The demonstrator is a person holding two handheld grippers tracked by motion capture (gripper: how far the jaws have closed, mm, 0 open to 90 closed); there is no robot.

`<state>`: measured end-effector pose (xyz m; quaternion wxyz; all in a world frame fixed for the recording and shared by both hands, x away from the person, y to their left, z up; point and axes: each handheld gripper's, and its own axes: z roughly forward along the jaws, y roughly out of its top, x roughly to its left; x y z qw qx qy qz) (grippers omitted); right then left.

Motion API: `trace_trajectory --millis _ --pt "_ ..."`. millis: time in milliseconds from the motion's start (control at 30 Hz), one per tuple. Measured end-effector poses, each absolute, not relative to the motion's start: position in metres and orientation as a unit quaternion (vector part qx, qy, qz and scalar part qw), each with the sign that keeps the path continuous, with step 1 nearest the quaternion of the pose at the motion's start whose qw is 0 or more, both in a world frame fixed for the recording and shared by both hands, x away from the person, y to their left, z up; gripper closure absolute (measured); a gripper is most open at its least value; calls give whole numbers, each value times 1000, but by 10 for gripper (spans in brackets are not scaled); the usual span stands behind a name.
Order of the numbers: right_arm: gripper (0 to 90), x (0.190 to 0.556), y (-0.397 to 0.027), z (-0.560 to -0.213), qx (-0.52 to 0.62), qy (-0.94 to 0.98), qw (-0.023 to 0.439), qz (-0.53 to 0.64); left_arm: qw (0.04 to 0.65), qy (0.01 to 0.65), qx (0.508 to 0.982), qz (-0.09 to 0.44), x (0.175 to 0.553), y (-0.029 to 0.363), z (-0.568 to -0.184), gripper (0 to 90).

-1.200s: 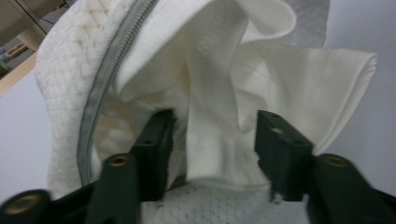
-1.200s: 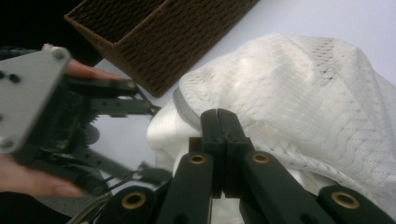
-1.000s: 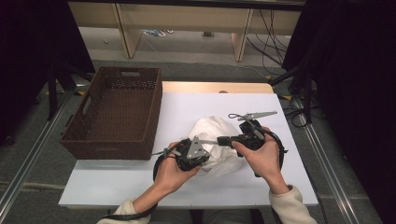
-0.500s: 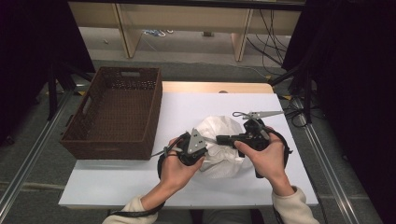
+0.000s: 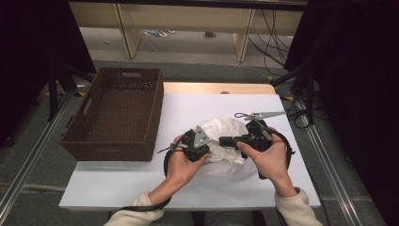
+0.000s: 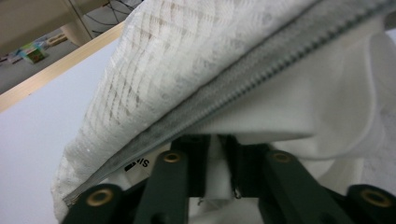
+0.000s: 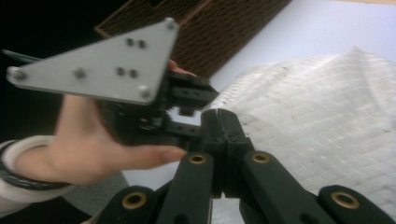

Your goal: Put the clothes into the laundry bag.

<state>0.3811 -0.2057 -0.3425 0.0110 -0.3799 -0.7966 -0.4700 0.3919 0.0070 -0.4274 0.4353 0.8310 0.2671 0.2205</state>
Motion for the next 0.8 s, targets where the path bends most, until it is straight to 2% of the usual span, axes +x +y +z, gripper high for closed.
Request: trace_trajectory --millis 133,233,433,567,600,800 --pt "900 382 -207 -344 -395 -794 5 -463 443 262 831 213 382 26 -420 469" --pt "900 384 -208 -346 -398 -793 4 -461 444 256 831 216 370 38 -414 422" --pt "900 386 -209 -347 -399 -794 -2 -458 427 242 843 220 347 59 -410 441" --pt "900 386 -210 -346 -399 -795 -5 -457 400 222 866 201 331 67 -412 531" --pt "900 387 -210 -347 -395 -795 -2 -461 416 222 861 190 327 65 -417 542" --pt "900 386 -208 -347 -405 -794 1 -453 401 172 883 174 328 45 -432 543"
